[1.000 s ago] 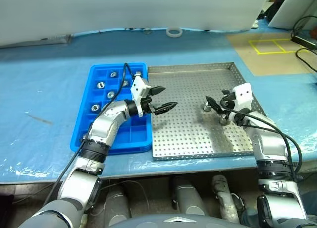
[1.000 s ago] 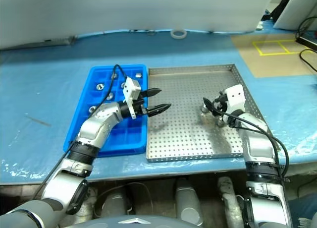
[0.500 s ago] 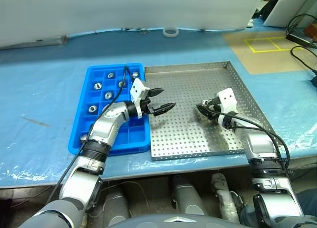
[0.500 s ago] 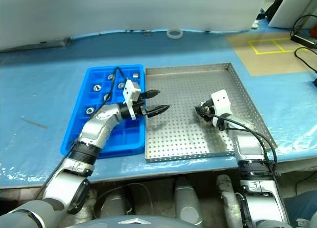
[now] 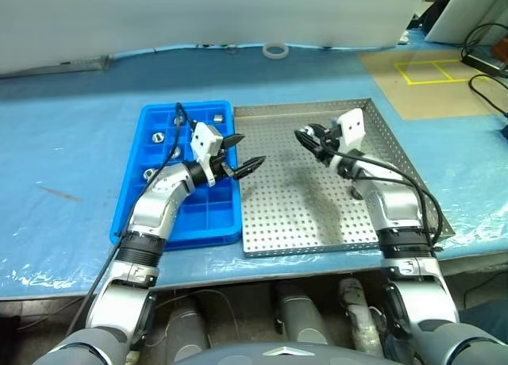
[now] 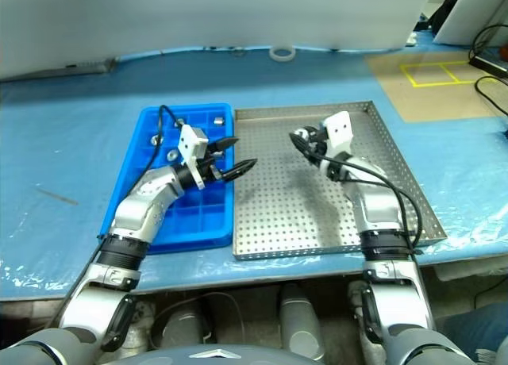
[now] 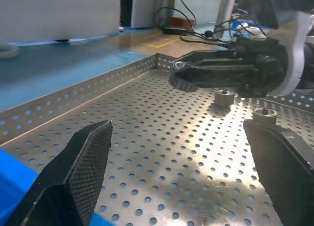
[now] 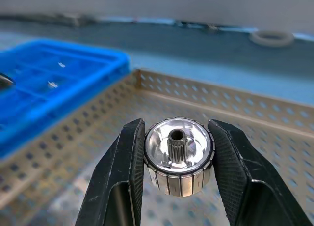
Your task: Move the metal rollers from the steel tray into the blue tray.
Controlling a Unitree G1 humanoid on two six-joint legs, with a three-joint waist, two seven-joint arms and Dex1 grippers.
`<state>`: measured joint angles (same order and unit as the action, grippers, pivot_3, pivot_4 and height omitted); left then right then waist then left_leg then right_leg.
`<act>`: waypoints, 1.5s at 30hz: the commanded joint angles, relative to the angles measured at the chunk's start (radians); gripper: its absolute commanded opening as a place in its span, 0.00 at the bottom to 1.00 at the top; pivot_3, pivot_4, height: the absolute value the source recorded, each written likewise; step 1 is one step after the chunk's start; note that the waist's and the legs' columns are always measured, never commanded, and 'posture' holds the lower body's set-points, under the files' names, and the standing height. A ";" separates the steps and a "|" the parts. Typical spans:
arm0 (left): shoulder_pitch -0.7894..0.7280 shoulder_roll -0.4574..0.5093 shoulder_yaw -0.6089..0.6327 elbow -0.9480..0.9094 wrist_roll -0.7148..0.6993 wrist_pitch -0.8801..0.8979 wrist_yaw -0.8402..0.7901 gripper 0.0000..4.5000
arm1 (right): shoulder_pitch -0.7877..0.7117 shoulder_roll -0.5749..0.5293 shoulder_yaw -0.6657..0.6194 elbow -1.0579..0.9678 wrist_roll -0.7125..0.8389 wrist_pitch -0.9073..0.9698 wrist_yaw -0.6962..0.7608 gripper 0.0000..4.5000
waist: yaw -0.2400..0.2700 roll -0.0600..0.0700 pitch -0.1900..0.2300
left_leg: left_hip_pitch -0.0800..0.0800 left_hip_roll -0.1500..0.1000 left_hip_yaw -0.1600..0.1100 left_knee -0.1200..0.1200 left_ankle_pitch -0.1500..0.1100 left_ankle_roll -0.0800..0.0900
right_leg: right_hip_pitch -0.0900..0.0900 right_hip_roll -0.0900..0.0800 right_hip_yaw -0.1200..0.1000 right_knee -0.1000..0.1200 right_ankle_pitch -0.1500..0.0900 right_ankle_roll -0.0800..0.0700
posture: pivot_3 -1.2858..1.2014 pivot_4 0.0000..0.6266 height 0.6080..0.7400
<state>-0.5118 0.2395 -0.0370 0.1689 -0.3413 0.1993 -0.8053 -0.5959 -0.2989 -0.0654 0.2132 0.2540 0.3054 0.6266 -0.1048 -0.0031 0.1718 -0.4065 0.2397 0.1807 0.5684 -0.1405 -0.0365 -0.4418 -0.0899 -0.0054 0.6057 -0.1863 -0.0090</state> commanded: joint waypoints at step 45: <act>0.325 0.101 0.099 -0.473 -0.047 0.135 0.264 1.00 | -0.230 0.102 0.218 0.499 -0.196 -0.222 0.274 0.77 | 0.232 0.001 0.001 | 0.001 0.000 -0.005 -0.008 0.004 -0.007 | 0.002 -0.003 -0.007 0.001 -0.001 -0.001 | 0.53 0.24 1.00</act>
<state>-0.1620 0.3426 0.0756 -0.3006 -0.3834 0.3558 -0.5231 -0.8531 -0.1542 0.1940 0.7207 0.0570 0.0633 0.9301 0.1272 -0.0016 0.1731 -0.4052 0.2391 0.1761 0.5600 -0.1366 -0.0440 -0.4393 -0.0929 -0.0124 0.6063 -0.1878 -0.0103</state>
